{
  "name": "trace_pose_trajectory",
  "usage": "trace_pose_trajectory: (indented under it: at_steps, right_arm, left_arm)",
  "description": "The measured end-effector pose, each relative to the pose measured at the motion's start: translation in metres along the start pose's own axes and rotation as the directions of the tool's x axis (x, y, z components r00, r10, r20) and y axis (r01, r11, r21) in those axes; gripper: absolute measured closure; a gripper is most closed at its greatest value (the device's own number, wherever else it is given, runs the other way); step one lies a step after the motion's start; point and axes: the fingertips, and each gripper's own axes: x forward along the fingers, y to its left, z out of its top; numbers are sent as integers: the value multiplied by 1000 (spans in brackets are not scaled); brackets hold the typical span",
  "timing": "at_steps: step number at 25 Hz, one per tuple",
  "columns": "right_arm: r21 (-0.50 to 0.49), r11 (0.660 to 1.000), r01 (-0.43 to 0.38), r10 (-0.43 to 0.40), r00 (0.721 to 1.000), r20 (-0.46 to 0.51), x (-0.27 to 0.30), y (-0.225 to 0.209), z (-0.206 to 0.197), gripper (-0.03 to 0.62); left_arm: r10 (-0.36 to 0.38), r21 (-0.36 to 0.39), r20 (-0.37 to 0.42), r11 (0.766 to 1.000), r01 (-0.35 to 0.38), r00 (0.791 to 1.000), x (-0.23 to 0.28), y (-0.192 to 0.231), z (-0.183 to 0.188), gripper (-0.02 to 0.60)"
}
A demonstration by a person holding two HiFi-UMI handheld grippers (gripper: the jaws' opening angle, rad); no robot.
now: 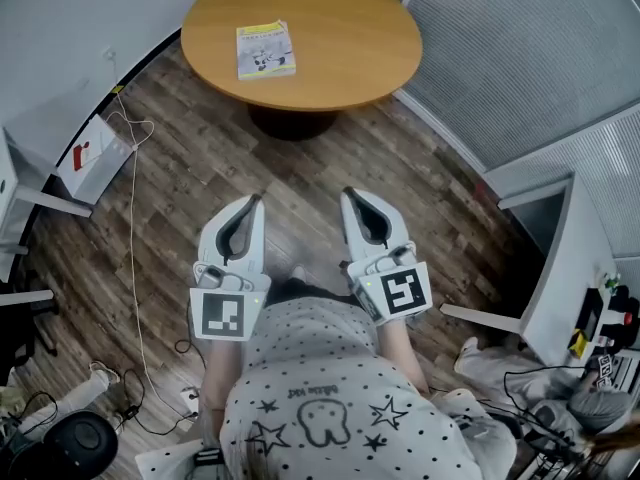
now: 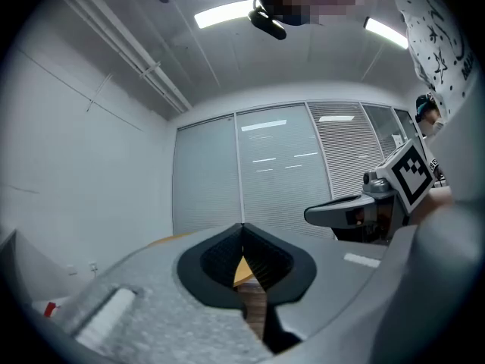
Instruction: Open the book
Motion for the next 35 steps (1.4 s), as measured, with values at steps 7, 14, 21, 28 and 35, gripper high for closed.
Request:
trace_pose_trajectory:
  at_steps: [7, 14, 21, 28, 35]
  right_arm:
    - [4, 1000, 0, 0, 1000, -11, 2, -4, 0, 589]
    - [11, 1000, -8, 8, 1000, 0, -9, -32, -6, 589]
    - [7, 997, 75, -75, 996, -38, -35, -70, -24, 589]
    - [12, 993, 121, -119, 989, -89, -21, -89, -40, 589]
    - [10, 987, 160, -157, 981, -115, 34, -109, -37, 589]
  left_arm:
    - [18, -17, -12, 1000, -18, 1000, 2, 6, -3, 571]
    - [53, -28, -20, 998, -53, 998, 4, 15, -8, 571]
    - [48, 0, -96, 999, -48, 994, 2, 29, -30, 569]
    - [-13, -73, -127, 997, 4, 992, 29, 39, -49, 571]
    - [-50, -79, -120, 996, 41, 991, 83, 82, -54, 571]
